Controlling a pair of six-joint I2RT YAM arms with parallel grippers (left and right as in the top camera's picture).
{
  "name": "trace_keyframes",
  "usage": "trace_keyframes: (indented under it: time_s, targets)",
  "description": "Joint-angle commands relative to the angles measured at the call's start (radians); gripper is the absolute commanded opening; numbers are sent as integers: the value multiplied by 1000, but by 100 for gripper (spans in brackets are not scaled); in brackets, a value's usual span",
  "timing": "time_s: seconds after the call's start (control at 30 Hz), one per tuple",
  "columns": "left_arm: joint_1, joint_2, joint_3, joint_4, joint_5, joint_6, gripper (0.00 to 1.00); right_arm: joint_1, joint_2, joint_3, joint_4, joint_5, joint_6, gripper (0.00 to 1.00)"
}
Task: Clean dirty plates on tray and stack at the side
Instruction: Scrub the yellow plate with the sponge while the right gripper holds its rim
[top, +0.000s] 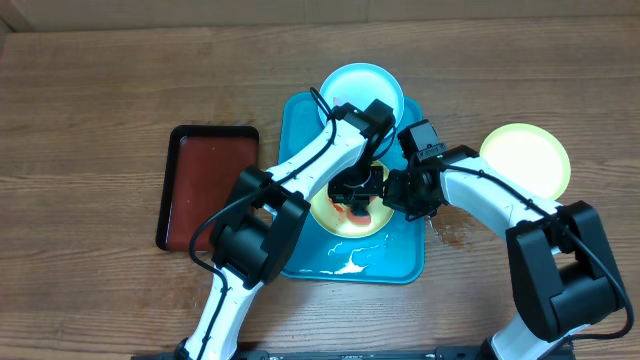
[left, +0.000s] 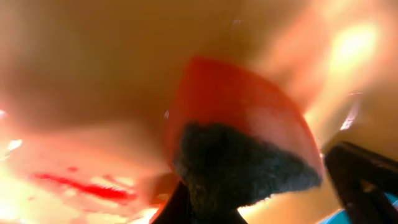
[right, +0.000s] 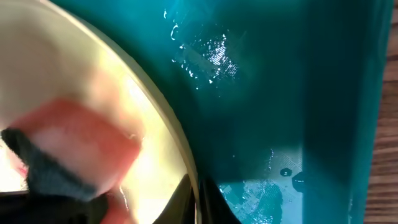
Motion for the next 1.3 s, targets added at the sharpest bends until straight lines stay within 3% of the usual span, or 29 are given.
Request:
trace_keyframes:
  time_s: [0.0, 0.17, 0.33, 0.43, 0.63, 0.77, 1.03, 1.17, 1.27]
  targets:
    - [31, 26, 14, -41, -105, -19, 4, -1, 27, -13, 2, 47, 8, 4]
    - [69, 26, 16, -102, -253, -19, 4, -1, 27, -13, 8, 48, 48, 4]
    - [87, 25, 31, -108, -220, -1, 4, -11, 27, -12, 10, 50, 83, 4]
    - [92, 16, 70, -117, -185, 27, 4, -11, 22, 15, 4, 31, -94, 6]
    - [96, -34, 135, -112, -125, 46, 4, -14, 9, 114, -23, 47, -469, 30]
    - [97, -51, 145, -115, -116, 50, 4, -14, 14, 108, 55, 96, -497, 36]
    - [97, -52, 145, -129, -116, 50, 4, -3, 51, 69, 133, 175, -438, 28]
    - [97, -52, 145, -128, -120, 53, 4, -6, 61, 69, 129, 100, -438, 26]
    - [97, -52, 145, -126, -120, 53, 4, -5, 61, 69, 117, 64, -437, 11]
